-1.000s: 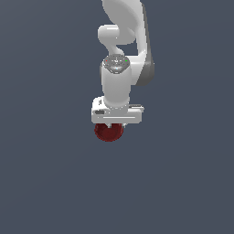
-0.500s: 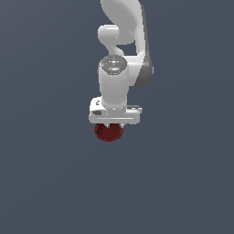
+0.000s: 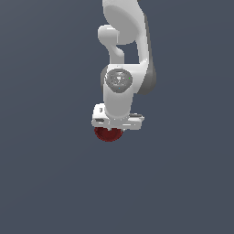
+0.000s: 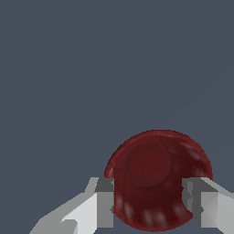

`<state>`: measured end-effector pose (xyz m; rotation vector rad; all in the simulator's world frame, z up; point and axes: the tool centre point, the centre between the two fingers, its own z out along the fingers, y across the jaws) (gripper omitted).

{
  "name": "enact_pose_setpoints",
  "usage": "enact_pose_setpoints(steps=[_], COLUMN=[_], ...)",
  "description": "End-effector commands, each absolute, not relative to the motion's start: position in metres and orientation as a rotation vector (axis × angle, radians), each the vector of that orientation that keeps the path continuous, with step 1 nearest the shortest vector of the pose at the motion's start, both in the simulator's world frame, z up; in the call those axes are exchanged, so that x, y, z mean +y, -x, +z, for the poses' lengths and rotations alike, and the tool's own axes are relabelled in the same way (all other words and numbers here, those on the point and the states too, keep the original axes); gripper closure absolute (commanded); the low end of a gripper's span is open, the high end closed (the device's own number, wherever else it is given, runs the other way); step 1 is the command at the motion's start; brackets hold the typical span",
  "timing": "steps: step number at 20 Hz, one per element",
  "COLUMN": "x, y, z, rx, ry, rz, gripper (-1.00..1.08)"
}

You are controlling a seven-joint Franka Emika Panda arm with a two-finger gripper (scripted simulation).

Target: Pick up the object and move it to a goal position.

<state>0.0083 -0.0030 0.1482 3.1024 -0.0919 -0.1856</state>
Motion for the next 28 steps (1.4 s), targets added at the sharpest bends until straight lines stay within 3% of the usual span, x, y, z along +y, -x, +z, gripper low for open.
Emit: enact_pose_setpoints(steps=[1, 17, 28], x=[0.0, 0.018, 0.027], y=[-0.009, 0.001, 0.015], z=[0.14, 0.084, 0.062], rx=[-0.127, -0.388, -0.501], ry=[-3.082, -2.799, -2.589], rz=[-0.251, -0.677, -0.821], gripper=[-0.2, -0.2, -0.2])
